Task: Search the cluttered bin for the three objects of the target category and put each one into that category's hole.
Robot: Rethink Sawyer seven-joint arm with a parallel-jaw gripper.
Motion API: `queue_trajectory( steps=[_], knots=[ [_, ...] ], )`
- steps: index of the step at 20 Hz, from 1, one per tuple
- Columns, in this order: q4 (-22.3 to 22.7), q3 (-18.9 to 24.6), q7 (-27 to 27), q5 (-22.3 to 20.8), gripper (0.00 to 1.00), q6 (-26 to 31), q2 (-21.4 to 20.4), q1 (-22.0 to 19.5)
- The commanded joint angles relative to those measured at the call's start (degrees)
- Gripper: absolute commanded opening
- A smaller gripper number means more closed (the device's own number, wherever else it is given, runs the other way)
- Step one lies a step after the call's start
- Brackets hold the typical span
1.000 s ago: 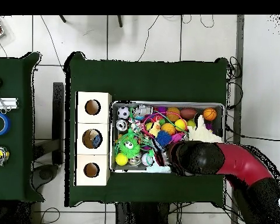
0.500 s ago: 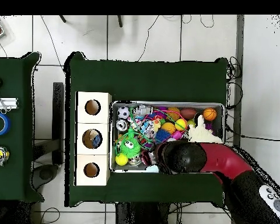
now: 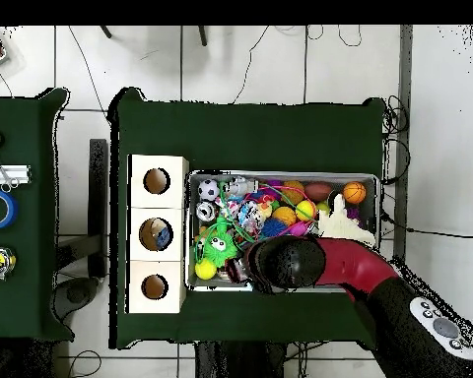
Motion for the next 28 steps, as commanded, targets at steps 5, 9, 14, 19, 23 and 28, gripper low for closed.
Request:
queue_trajectory(
  steps=[5, 9, 14, 19, 23, 28],
  knots=[
    [-7.93, -4.36, 4.9, 0.71, 1.0, 5.14, -0.01, 4.25],
    [-12.22, -5.16, 4.12, 2.4, 1.0, 15.09, -3.32, 6.24],
    [-22.48, -3.89, -1.78, 2.44, 1.0, 31.44, -1.27, 6.86],
    [-26.67, -2.84, -3.09, 2.46, 1.0, 37.79, 1.16, 6.17],
    [-31.57, -2.18, -5.02, 0.47, 1.0, 42.68, 2.44, 6.71],
    [-30.67, -1.26, -7.53, -1.25, 1.0, 37.18, 3.05, 5.45]
  ],
)
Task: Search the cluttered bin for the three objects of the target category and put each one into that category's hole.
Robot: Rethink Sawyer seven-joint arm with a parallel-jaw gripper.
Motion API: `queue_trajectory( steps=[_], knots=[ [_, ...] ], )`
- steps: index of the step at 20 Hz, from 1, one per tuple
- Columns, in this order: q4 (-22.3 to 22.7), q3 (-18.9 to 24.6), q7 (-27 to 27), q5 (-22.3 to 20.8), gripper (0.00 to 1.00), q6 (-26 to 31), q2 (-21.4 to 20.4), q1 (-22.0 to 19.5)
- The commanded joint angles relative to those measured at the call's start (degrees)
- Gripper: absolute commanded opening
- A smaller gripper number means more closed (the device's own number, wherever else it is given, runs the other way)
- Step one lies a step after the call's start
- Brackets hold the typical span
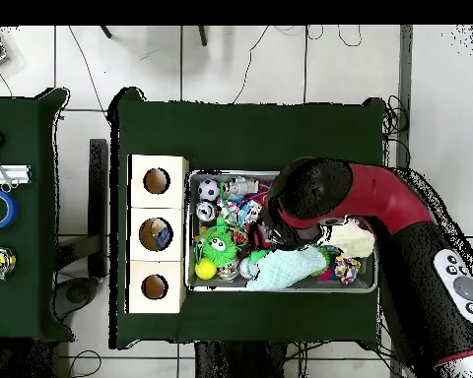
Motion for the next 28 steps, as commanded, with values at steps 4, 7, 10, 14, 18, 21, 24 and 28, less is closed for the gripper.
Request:
queue_trajectory(
  steps=[4, 7, 10, 14, 18, 21, 24, 28],
  knots=[
    [-1.09, 1.97, -7.79, -3.02, 1.0, -9.05, 1.82, -2.84],
    [6.7, 1.74, -4.53, -3.82, 1.0, -19.67, -0.55, -4.56],
    [13.08, 1.34, -1.73, -5.48, 1.0, -30.47, -0.07, -6.06],
    [15.52, 0.07, 0.41, -6.53, 1.0, -33.78, -3.46, -4.81],
    [16.24, -1.02, 0.65, -7.86, 1.0, -37.7, -3.41, -4.24],
    [15.46, -2.44, 2.33, -6.05, 1.0, -33.2, -5.75, -2.02],
    [16.63, -3.33, 5.35, -3.21, 1.0, -31.04, -8.02, -0.28],
    [19.23, -4.05, 8.78, -2.11, 1.0, -36.21, -8.6, 1.46]
  ],
)
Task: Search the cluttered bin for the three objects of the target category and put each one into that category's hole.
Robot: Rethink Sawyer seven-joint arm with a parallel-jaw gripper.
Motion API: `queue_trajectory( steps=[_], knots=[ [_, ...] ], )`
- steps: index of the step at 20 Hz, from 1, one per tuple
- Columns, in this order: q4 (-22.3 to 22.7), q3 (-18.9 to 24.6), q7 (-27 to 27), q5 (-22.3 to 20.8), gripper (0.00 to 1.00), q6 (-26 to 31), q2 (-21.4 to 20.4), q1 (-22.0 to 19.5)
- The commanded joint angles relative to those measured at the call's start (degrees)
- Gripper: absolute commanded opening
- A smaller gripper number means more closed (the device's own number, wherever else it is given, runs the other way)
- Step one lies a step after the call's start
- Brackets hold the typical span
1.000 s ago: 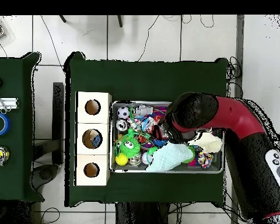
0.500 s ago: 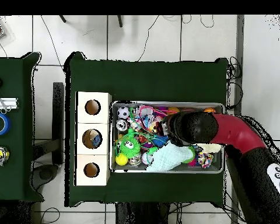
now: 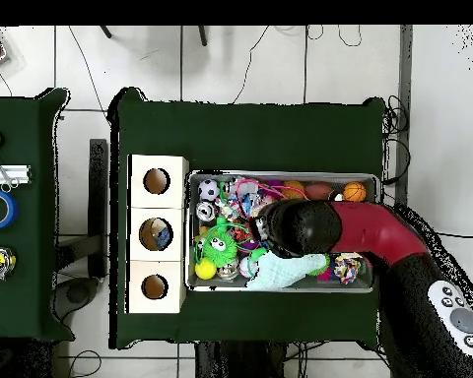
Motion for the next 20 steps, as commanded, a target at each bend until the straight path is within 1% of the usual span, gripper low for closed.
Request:
queue_trajectory(
  steps=[1, 4, 8, 10, 13, 15, 17, 20],
  knots=[
    [6.43, -2.2, 8.28, 0.24, 1.0, -3.86, -1.63, 2.37],
    [4.83, -1.89, 5.94, -2.21, 1.0, -9.35, 3.05, 1.72],
    [1.54, -1.99, 2.87, -3.63, 1.0, -11.66, 8.94, 1.15],
    [1.14, -2.29, 2.87, -3.99, 1.0, -13.62, 10.55, 0.86],
    [1.43, -3.93, 4.77, -4.41, 1.0, -15.63, 10.3, 1.62],
    [0.64, -4.7, 4.71, -4.42, 1.0, -15.65, 10.71, 2.1],
    [-1.38, -4.78, 3.21, -3.87, 1.0, -14.04, 11.88, 2.13],
    [-6.63, -5.16, 0.91, -2.77, 1.0, -8.75, 13.81, 3.35]
  ],
)
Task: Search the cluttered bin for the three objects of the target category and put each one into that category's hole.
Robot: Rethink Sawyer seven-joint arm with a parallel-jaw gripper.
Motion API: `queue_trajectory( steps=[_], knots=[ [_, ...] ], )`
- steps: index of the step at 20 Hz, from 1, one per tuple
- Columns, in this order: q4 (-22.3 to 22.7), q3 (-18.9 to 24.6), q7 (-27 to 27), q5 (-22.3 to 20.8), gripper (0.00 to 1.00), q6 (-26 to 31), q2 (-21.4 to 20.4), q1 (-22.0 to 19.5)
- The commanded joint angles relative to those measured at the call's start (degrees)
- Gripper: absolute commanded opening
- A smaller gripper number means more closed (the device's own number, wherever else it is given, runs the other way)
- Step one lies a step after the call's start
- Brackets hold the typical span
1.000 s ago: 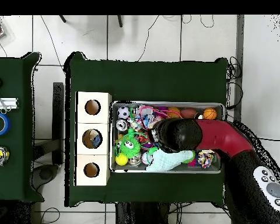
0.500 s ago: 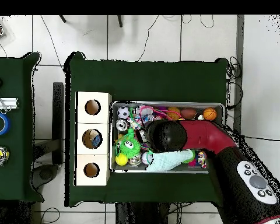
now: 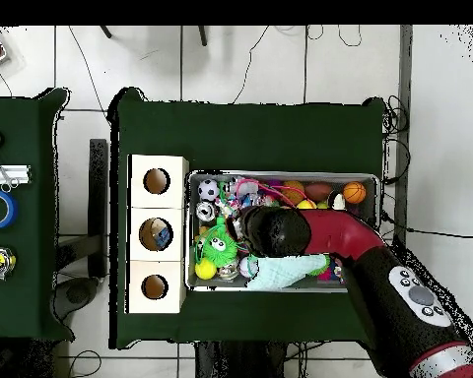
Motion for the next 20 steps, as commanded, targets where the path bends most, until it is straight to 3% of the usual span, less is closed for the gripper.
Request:
queue_trajectory(
  steps=[1, 17, 20],
  knots=[
    [-8.47, -3.6, 0.6, -2.6, 1.0, 4.17, 5.66, 1.12],
    [-16.98, -3.59, -2.48, -1.92, 1.0, 10.88, 10.93, 1.27],
    [-17.63, -3.9, -1.6, -1.79, 1.0, 12.98, 10.05, 2.09]
  ],
)
